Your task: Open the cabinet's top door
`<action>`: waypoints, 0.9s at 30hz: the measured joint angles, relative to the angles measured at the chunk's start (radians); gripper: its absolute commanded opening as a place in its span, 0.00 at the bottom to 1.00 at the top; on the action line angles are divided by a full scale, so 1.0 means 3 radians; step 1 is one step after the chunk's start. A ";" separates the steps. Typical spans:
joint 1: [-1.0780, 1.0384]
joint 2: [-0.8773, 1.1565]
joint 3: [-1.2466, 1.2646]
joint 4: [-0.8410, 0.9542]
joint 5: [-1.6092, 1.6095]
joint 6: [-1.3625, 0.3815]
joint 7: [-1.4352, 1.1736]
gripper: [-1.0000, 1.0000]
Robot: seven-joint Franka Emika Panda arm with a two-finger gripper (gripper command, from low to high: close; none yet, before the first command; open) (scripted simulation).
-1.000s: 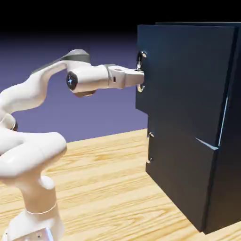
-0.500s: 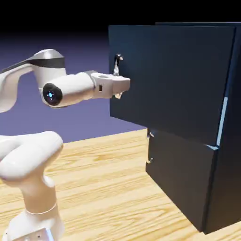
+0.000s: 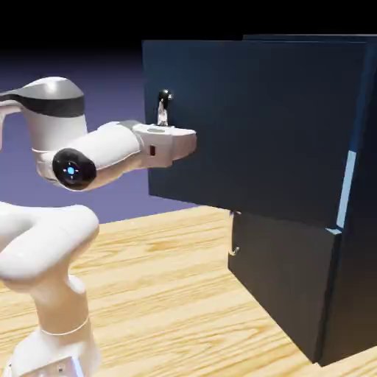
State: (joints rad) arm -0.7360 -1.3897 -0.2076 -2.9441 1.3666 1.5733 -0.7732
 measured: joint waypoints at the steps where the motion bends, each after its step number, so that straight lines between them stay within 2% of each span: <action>1: 0.0019 0.0090 -0.0121 0.0049 -0.0114 -0.0082 -0.0047 0.00; 11: 0.0585 0.1201 -0.1329 0.0891 -0.1190 -0.0997 -0.0549 0.00; 20: 0.1590 0.2133 -0.2376 0.1969 -0.1773 -0.1889 -0.0934 0.00; 27: 0.2436 0.2569 -0.3145 0.2674 -0.1985 -0.2423 -0.1135 0.00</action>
State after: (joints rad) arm -0.0051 -0.6191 -1.1511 -2.1418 0.7710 0.8465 -1.1137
